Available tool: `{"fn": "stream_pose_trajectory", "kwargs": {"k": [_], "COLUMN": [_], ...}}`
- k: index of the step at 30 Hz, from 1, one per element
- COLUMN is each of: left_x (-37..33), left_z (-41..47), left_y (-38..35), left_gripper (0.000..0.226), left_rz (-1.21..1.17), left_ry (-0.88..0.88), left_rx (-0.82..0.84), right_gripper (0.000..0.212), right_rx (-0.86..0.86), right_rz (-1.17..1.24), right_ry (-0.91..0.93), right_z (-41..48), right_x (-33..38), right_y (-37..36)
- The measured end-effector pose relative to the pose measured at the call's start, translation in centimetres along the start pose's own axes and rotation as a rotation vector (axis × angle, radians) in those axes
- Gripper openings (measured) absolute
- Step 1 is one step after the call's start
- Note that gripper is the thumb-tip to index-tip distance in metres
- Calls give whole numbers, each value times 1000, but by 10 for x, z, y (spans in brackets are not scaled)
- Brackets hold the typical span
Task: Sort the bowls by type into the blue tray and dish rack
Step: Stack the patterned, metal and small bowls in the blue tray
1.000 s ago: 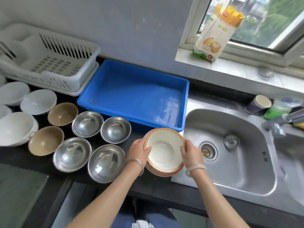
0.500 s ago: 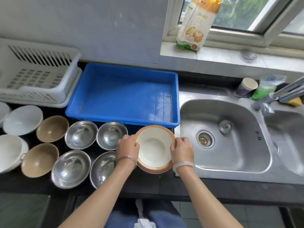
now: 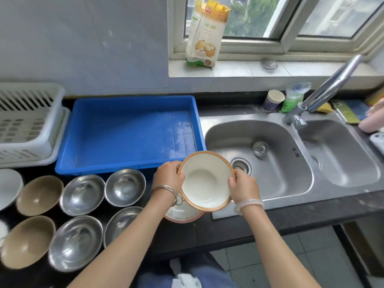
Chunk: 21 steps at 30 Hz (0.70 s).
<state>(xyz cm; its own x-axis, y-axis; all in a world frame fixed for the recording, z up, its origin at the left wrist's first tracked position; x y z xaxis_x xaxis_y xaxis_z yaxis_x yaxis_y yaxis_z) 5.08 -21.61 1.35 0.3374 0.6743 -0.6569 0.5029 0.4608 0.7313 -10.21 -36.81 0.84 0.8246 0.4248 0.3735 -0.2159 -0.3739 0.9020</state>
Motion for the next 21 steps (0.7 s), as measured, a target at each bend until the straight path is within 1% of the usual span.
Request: {"fn": "stream_pose_trajectory", "kwargs": {"k": [5,9,12,15,21], "left_x": [-38,-53,-55,-52,-43], "left_z": [-5,-14,-20,-24,-22], "left_y": [-41,-81,-102,-114,-121], "left_gripper": [16,20,17,15,17], "left_rz": [-87,-64,-41,-13,33], "left_ry": [-59,-67,-50,-43,-34], "left_rx": [136,229,260,272,267], "right_gripper": [18,17,19,21,20], "right_rx": [-46,-20,30,58,71], "right_rz": [-45,-45,-23,61,166], "right_ry": [-144,-242,-308,-344,-344], "right_z": [-5,-15,-21,-26,-30], "right_x": [-52,-93,-114,-124,-127], "right_y": [22,24,17,10,-4]}}
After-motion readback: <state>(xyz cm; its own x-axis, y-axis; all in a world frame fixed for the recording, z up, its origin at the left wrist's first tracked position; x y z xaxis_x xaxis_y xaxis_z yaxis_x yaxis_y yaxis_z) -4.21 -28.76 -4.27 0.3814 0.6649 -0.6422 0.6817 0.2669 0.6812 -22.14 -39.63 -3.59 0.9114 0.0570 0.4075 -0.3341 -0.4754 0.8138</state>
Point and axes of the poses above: each hand's wrist, its own z-axis towards the middle knuckle, its own y-axis out of the back of the hand, x = y × z, the point moved 5 cm from there along z, towards the middle knuckle, and after that the axes turned 2 degrees about -y, right-handed, at the moved point
